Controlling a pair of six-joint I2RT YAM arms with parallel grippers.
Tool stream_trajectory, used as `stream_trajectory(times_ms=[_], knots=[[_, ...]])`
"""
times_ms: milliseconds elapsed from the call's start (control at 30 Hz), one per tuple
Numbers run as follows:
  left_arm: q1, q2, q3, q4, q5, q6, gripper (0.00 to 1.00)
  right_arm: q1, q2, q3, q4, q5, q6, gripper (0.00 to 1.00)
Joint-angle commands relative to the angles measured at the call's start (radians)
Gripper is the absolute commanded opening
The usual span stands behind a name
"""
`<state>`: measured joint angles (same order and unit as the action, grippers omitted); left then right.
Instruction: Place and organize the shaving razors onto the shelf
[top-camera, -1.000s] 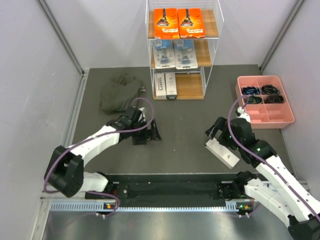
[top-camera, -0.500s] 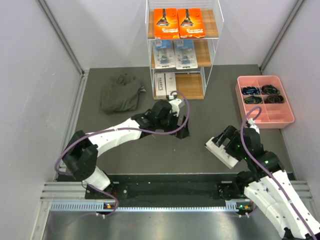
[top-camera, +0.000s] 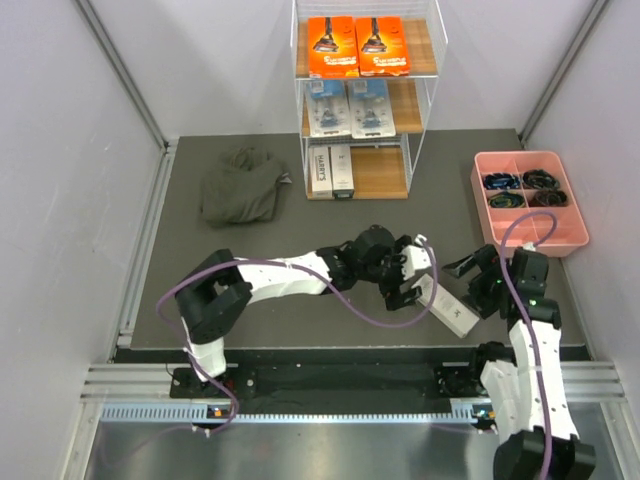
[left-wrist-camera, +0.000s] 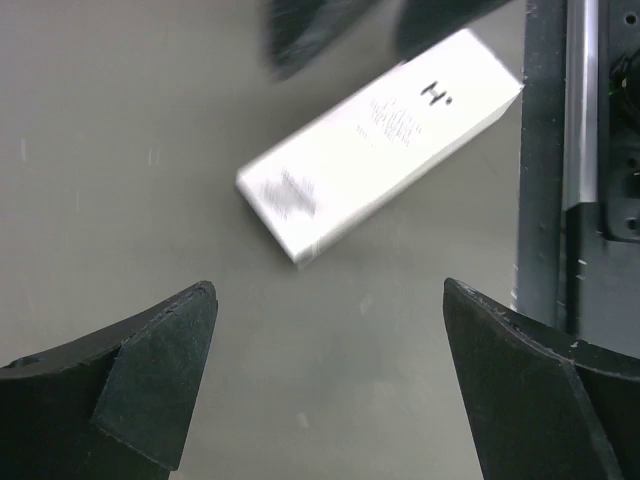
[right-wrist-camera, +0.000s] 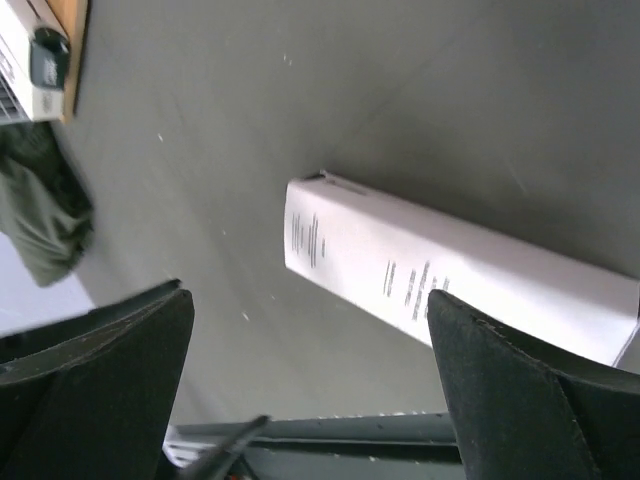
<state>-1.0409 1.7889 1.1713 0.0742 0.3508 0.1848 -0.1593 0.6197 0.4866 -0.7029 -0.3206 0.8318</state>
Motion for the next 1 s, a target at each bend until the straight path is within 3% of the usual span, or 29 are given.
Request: stream_trajectory(times_ms=[0, 300, 500, 967], knots=[[-0.014, 0.085, 0.129, 0.063, 0.077, 0.272, 0.99, -0.155, 0.083, 0.009, 0.125, -0.21, -0.091, 0.99], [-0.036, 0.274, 0.358, -0.178, 0.194, 0.628, 0.99, -0.287, 0.181, 0.033, 0.175, -0.293, -0.142, 0.99], [-0.051, 0.32, 0.401, -0.306, 0.255, 0.82, 0.99, -0.333, 0.206, 0.027, 0.18, -0.321, -0.169, 0.99], [-0.084, 0.466, 0.576, -0.39, 0.226, 0.878, 0.99, -0.402, 0.204, 0.021, 0.148, -0.37, -0.221, 0.99]])
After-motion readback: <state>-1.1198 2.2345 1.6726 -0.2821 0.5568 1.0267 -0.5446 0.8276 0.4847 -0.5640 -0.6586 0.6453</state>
